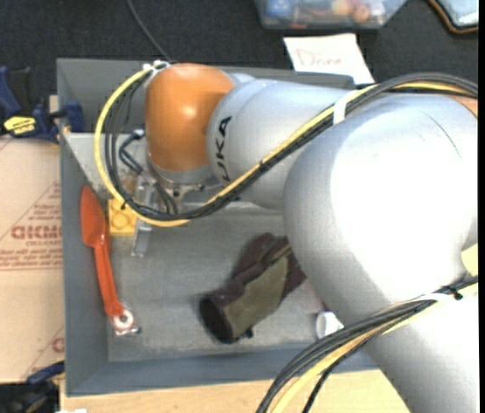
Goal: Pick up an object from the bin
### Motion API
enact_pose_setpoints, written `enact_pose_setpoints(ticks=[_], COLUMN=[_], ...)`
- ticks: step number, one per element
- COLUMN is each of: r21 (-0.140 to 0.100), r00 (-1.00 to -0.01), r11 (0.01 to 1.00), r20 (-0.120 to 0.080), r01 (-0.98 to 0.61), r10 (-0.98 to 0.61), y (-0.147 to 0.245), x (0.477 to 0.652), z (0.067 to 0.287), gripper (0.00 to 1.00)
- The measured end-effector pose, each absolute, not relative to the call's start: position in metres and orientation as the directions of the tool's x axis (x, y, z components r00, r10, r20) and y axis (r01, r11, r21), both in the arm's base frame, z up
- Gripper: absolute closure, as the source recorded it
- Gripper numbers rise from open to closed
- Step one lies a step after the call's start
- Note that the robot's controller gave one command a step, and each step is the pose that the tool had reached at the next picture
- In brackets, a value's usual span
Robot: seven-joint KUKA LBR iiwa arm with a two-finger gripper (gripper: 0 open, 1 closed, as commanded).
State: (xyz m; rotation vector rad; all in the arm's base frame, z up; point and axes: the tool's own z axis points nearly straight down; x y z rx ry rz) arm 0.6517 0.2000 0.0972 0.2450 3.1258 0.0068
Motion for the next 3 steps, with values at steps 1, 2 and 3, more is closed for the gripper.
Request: enact_pose_setpoints(ticks=[1, 2, 3], r21=[0.008, 0.012, 0.017], r00=[-0.972, -0.938, -0.945], r11=[0.972, 0.938, 0.945], r20=[-0.010, -0.012, -0.016], r01=[0.235, 0.345, 0.328], r10=[0.235, 0.345, 0.328], y=[0.225, 0.223, 0.214], x=[0.655, 0.651, 0.658], z=[0.102, 0.073, 0.075], gripper=[0.00, 0.00, 1.00])
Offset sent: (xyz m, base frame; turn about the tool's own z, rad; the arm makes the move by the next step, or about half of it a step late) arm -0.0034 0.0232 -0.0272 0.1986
